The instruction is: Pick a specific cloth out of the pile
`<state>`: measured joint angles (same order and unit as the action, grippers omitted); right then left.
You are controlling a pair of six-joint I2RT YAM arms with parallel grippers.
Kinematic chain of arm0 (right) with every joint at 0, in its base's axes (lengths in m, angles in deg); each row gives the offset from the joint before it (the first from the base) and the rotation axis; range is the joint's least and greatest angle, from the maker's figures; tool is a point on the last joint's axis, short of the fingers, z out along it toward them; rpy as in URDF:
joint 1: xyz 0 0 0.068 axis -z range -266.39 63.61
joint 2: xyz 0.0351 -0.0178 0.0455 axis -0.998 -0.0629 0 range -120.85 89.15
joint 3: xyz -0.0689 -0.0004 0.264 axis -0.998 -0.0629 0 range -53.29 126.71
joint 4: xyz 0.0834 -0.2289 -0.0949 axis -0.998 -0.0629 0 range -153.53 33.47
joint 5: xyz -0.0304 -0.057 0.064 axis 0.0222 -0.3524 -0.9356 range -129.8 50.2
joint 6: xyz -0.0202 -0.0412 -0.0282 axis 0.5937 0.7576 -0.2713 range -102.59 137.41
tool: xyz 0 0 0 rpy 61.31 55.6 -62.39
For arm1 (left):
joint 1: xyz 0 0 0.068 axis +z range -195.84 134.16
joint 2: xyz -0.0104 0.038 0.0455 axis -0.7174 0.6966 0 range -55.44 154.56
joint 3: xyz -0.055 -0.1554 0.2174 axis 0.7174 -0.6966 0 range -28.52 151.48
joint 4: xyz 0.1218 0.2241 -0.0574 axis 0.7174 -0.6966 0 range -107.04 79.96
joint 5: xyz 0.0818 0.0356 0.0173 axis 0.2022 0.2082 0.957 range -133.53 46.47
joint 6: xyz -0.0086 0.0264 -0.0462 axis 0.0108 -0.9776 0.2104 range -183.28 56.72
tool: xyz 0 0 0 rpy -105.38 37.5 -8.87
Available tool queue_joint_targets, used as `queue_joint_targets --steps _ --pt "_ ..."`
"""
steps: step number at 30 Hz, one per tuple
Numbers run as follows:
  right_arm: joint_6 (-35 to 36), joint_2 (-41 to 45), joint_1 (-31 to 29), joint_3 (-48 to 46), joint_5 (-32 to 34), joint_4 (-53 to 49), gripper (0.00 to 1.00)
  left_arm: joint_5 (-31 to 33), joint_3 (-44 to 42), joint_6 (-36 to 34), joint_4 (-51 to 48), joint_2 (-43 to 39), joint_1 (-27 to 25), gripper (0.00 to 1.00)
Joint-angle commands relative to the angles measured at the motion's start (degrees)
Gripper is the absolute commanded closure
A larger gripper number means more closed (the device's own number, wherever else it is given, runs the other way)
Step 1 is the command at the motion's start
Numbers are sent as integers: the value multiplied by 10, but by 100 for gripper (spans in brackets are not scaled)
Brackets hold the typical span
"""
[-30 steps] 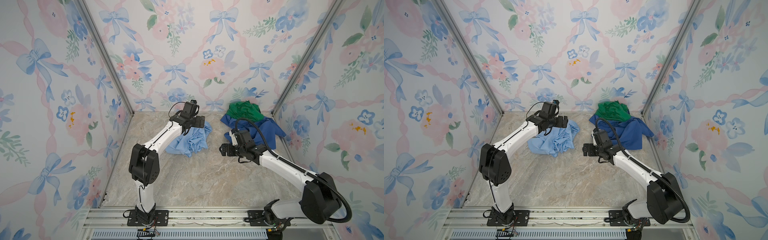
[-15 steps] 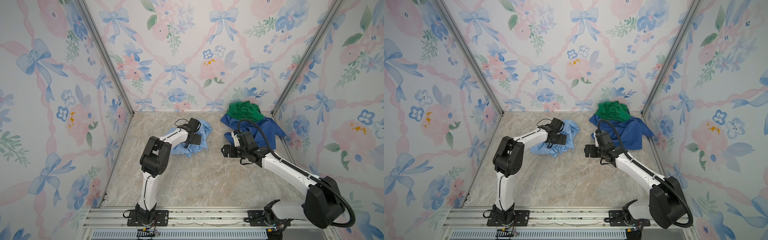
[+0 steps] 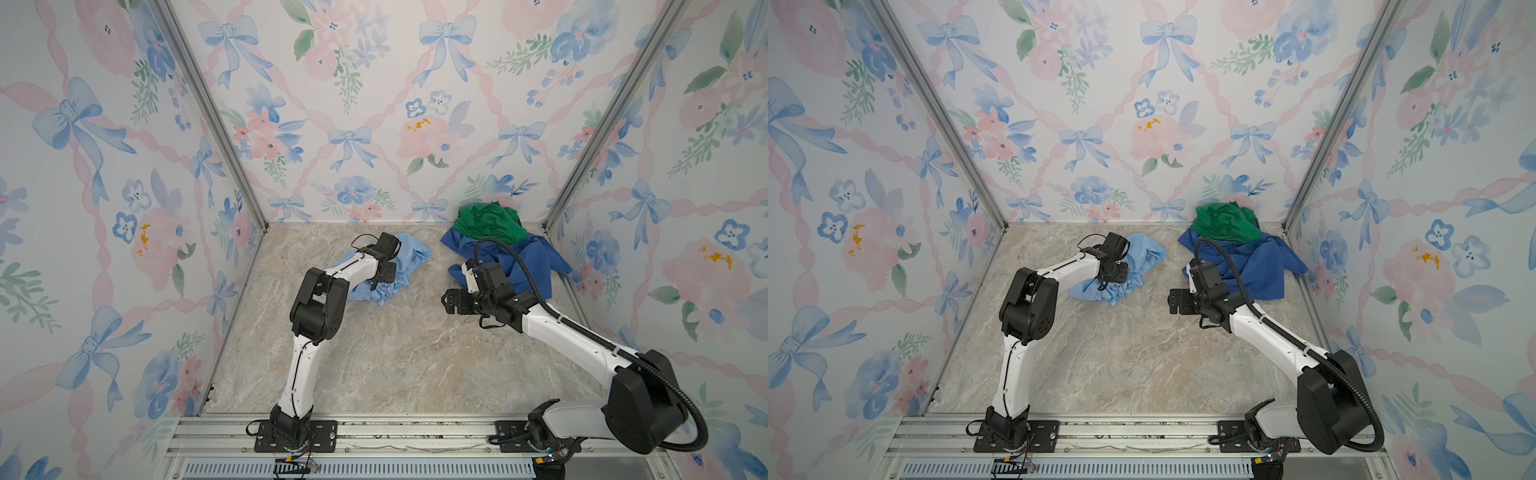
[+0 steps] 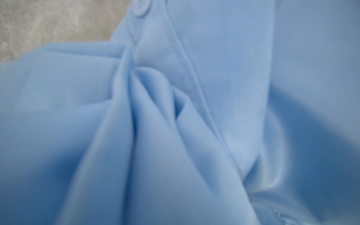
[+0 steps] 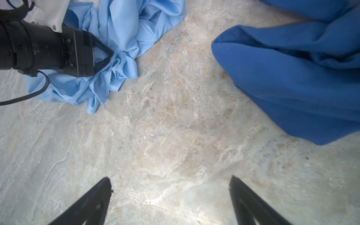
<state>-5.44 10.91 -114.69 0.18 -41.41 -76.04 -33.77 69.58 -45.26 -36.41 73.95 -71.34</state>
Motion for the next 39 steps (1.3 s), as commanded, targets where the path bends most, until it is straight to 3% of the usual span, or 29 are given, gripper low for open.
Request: queue_joint_targets --steps 1,10,16,26,29,33,39 --pt "9 3 -3 15 11 -17 3 -89 -23 -6 -71 58 23 100" --pt "6 2 -2 17 11 -14 3 -132 46 -21 -71 -73 59 100" --pt "7 -2 -3 27 6 -15 3 -92 95 -18 -90 -138 113 100" --pt "16 -12 1 36 -3 -14 3 167 -12 -108 -193 -296 131 100" --pt "20 -24 1 45 -15 -9 3 177 -53 -131 -204 -334 140 100" --pt "21 -38 0 60 -27 -9 3 242 -12 -145 -280 -323 138 100" --pt "17 -43 -1 58 -33 2 3 446 -5 -169 -359 -291 139 100"
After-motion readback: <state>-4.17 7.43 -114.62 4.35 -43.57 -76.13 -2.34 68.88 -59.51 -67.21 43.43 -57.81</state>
